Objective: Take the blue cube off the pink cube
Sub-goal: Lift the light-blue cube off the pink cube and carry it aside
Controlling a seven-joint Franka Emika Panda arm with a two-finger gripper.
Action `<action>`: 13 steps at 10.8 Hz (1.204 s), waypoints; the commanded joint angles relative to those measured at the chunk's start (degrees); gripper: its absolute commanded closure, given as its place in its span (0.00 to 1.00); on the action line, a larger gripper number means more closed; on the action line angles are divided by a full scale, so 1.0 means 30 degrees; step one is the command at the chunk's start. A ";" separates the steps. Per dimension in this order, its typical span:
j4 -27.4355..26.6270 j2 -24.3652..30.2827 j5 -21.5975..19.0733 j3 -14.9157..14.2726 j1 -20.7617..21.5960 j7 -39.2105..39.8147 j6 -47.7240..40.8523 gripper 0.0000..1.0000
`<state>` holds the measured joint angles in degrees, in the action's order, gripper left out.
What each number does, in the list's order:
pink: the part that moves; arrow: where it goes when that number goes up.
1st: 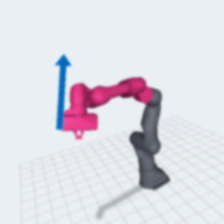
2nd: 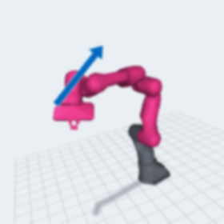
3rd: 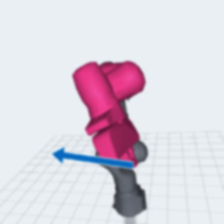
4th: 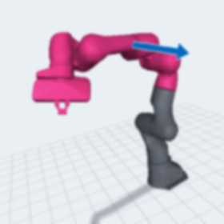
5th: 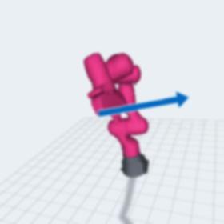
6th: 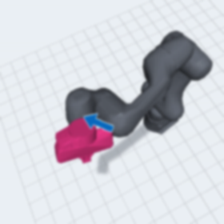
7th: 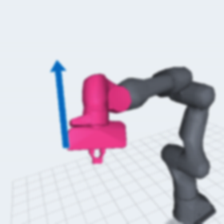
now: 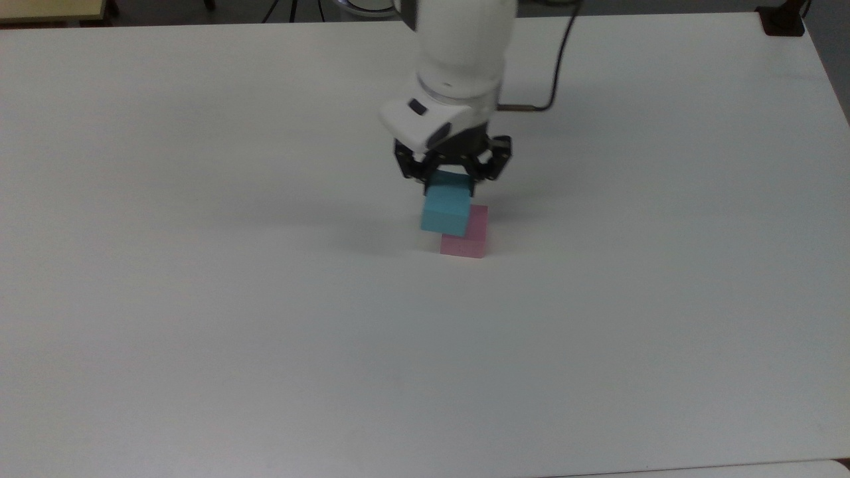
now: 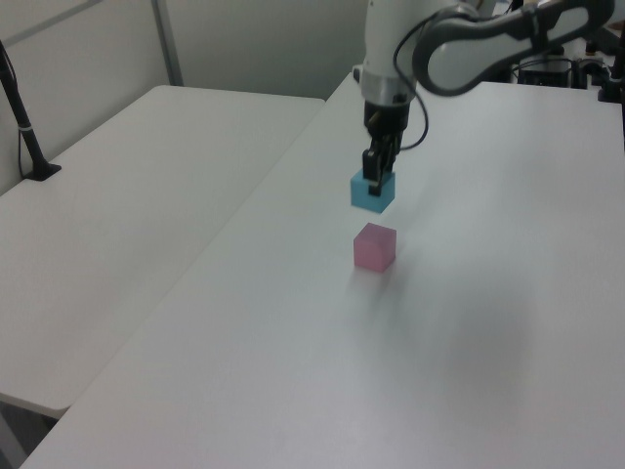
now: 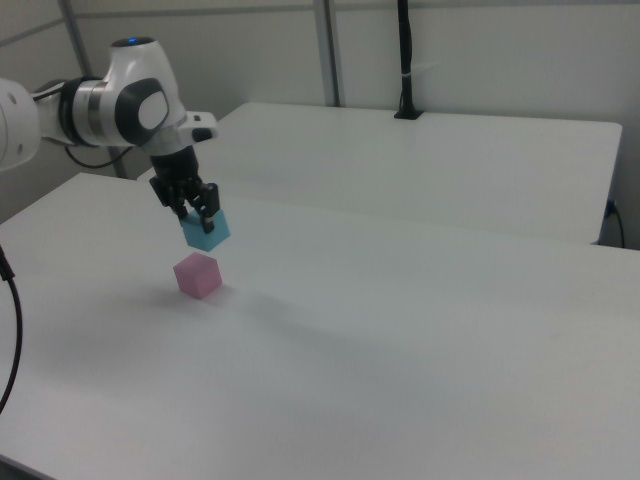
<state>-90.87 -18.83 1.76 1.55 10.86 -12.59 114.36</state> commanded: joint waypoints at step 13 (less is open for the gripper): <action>-0.8909 0.2238 0.0263 -0.0194 -1.3579 1.7203 0.6848 0.39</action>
<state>-115.57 -10.57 2.20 0.75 -28.66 37.85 130.49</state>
